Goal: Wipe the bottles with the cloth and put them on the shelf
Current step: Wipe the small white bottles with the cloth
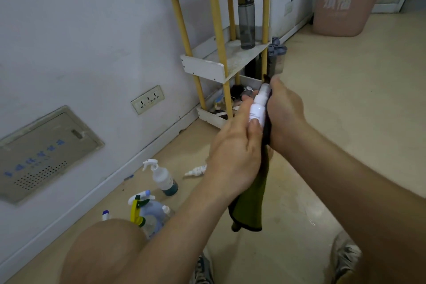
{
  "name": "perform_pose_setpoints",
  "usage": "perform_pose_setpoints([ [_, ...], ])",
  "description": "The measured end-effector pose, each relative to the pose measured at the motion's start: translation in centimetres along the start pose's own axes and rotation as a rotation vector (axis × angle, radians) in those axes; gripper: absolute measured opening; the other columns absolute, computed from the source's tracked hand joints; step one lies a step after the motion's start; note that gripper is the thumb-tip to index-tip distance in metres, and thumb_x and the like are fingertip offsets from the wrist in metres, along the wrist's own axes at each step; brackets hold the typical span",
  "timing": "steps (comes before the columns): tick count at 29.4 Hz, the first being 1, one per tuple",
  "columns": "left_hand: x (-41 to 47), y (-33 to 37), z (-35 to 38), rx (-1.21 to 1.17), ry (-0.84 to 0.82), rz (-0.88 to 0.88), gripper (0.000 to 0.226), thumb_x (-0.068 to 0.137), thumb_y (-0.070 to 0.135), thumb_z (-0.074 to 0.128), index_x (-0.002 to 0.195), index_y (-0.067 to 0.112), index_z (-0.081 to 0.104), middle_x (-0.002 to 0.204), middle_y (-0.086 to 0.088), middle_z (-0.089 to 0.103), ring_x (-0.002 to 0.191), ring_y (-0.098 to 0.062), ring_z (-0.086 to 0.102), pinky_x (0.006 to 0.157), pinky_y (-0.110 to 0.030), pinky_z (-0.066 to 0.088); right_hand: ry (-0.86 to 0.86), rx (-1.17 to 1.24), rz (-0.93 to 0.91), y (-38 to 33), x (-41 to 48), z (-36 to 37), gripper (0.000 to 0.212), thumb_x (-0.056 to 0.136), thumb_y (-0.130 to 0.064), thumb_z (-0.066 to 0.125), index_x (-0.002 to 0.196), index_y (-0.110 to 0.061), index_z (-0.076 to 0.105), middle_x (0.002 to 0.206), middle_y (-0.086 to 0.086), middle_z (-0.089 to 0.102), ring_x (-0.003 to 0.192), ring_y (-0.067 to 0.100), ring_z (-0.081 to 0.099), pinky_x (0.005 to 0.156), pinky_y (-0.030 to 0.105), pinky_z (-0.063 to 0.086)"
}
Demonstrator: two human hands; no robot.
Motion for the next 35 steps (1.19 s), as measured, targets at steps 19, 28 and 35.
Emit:
perform_pose_setpoints([
  [19,3.2,-2.3,-0.4,-0.488,0.034,-0.17,0.069,0.091,0.041,0.057,0.15,0.042,0.021,0.132,0.001,0.047,0.114,-0.01,0.056,0.098,-0.036,0.051,-0.248,0.018,0.107,1.8,-0.9,1.2,0.043,0.1,-0.05,0.046,0.103,-0.013,0.069,0.087,0.008,0.076,0.072,0.019,0.073,0.061,0.03,0.058],
  [28,2.5,-2.3,-0.6,-0.174,-0.011,0.007,0.056,0.095,0.044,0.047,0.148,0.033,0.036,0.119,0.009,0.041,0.113,-0.009,0.049,0.098,-0.031,0.046,-0.205,-0.148,-0.044,1.7,-0.1,0.2,0.047,0.099,-0.056,0.044,0.11,-0.015,0.065,0.095,0.004,0.073,0.081,0.016,0.072,0.069,0.029,0.057],
  [35,3.9,-3.7,-2.6,-0.875,0.077,-0.374,0.035,0.098,0.03,0.056,0.118,0.002,0.056,0.097,-0.008,0.073,0.08,-0.02,0.071,0.063,-0.033,0.056,-0.669,-0.439,0.057,2.5,-2.8,1.8,0.061,0.096,-0.063,0.041,0.094,-0.005,0.062,0.067,0.014,0.068,0.052,0.025,0.065,0.043,0.025,0.045],
])
Point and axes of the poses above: each hand's wrist, its own x-axis towards the middle knuckle, its own z-axis out of the palm, y = z × x, the point moved 5 cm from there along x, towards the middle knuckle
